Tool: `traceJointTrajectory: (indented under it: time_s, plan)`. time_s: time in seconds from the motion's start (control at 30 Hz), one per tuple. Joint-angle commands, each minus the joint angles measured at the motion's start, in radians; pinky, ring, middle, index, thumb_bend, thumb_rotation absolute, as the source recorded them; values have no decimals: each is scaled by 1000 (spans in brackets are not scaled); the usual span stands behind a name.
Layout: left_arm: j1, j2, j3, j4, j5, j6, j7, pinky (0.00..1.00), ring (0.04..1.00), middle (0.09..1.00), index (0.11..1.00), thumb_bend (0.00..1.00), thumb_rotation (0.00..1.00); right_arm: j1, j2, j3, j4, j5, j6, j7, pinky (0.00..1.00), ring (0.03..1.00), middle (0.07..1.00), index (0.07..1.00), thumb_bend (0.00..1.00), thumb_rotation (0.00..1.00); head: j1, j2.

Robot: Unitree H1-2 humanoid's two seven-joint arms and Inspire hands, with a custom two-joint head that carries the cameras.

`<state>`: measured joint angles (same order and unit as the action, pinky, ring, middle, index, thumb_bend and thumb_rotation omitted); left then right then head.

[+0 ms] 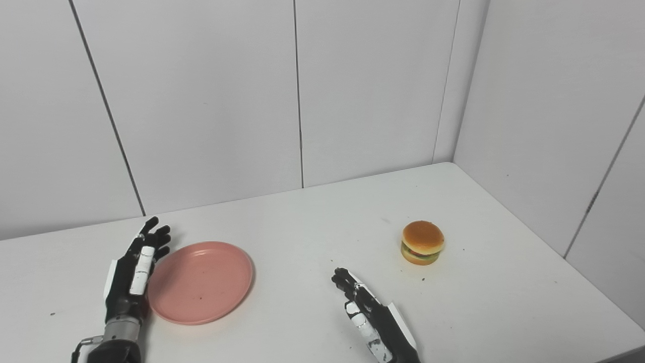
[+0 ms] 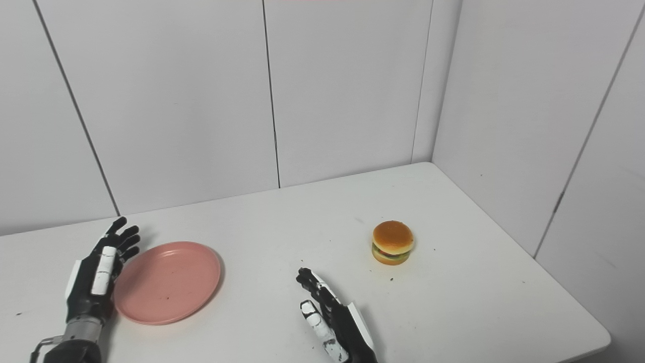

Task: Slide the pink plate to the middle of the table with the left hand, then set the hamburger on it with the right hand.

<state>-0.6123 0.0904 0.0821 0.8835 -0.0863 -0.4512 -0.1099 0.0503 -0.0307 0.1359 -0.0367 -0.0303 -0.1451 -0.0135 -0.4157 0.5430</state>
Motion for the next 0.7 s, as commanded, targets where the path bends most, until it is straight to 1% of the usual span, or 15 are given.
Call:
traceJointTrajectory:
  time_s: [0.0,0.33,0.5,0.67]
  plan:
    - [-19,-7,-3,-7,-17,-13,-17,860,855,835,851,909,846,-2,65,30,39,1,15,11,975,928,889,897,804,924,1,1]
    - [-18,-14,-1,-8,-22,-8,-26,858,855,832,847,918,826,1,62,34,32,-1,15,11,973,933,890,896,802,928,-2,6]
    - [-16,-21,-1,-1,-25,-11,-27,861,859,837,844,930,830,8,59,27,20,1,15,7,967,928,887,894,805,922,-2,7]
    - [-8,-25,-9,-13,-16,-10,-17,828,850,833,838,949,844,18,53,18,-14,-19,16,-11,980,938,891,886,795,907,4,11]
